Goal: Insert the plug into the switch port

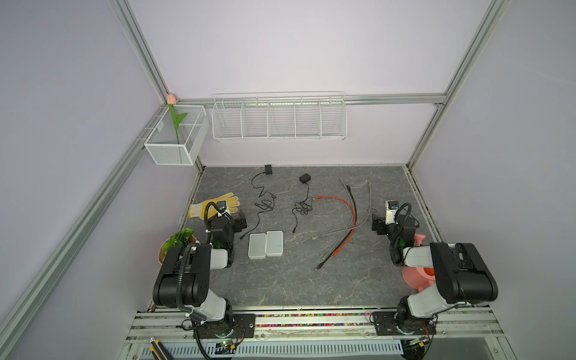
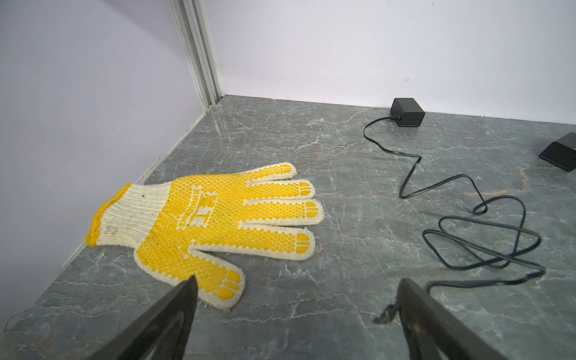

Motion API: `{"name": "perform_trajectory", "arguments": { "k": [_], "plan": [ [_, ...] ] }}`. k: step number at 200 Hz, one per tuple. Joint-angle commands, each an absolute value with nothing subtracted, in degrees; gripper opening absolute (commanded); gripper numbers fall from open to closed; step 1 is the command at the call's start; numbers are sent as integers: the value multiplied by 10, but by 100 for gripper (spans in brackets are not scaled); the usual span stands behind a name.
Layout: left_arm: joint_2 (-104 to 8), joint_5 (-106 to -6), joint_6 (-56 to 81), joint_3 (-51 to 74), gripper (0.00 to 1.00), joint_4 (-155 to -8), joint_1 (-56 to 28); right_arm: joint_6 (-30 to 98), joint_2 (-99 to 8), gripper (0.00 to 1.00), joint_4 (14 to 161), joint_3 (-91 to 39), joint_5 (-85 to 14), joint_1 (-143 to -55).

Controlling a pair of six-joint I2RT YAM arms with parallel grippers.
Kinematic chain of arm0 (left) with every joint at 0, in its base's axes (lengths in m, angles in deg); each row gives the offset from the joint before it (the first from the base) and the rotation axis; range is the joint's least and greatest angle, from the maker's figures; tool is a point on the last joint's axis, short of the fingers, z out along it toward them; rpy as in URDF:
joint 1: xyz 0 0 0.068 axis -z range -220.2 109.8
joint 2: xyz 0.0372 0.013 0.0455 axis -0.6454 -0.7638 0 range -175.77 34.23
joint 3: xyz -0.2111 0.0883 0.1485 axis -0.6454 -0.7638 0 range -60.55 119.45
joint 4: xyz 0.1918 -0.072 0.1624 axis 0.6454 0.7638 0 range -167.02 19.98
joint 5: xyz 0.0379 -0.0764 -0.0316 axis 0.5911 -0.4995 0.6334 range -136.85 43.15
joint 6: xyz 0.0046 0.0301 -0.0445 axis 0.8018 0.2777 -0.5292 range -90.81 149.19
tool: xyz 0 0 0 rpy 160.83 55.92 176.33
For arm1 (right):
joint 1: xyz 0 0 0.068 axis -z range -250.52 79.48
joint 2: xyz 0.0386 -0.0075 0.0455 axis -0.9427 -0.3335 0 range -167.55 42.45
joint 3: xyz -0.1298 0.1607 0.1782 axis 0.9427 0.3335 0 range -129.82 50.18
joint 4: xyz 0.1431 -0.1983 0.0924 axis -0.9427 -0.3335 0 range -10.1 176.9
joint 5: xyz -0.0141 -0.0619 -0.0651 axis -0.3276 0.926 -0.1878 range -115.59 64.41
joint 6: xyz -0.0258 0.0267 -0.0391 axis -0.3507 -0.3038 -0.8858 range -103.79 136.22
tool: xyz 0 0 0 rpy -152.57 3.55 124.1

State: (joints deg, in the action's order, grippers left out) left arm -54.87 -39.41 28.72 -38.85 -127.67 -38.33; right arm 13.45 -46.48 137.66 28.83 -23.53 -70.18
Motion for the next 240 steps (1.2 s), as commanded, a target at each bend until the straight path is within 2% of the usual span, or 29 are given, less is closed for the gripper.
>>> {"name": "perform_trajectory", "arguments": {
  "k": [1,94,105,118,143,162,174,178,185,189,201,209,240],
  "plan": [
    [-545,-395,279,-377,99,-1277,-387,137,-455,89,1376,284,-239,-699],
    [-546,-387,279,-377,99,-1277,-387,140,-454,88,1384,286,-238,-699],
    [-545,-380,283,-378,99,-1280,-386,136,-422,89,1358,284,-239,-699],
    [-522,-324,275,-381,99,-1275,-373,124,-354,88,1259,264,-257,-702],
    [-436,-250,292,-294,99,-1053,-326,86,-200,88,1108,217,-287,-726],
    [-395,-258,260,-219,99,-909,-298,75,-103,88,1009,166,-344,-750],
    [-378,-266,250,-193,99,-865,-273,160,-75,88,973,136,-355,-758],
    [-377,-271,245,-186,99,-851,-263,225,-67,88,897,107,-346,-756],
    [-377,-296,237,-165,99,-819,-251,303,-66,89,776,67,-323,-757],
    [-380,-314,233,-152,99,-798,-246,341,-70,89,766,62,-326,-757],
    [-394,-351,209,-106,99,-725,-226,353,-103,88,745,37,-440,-754],
    [-404,-368,192,-84,99,-687,-212,362,-120,88,734,26,-462,-761],
    [-410,-414,148,-79,99,-631,-137,323,-162,88,695,5,-393,-857]
  ]
}}
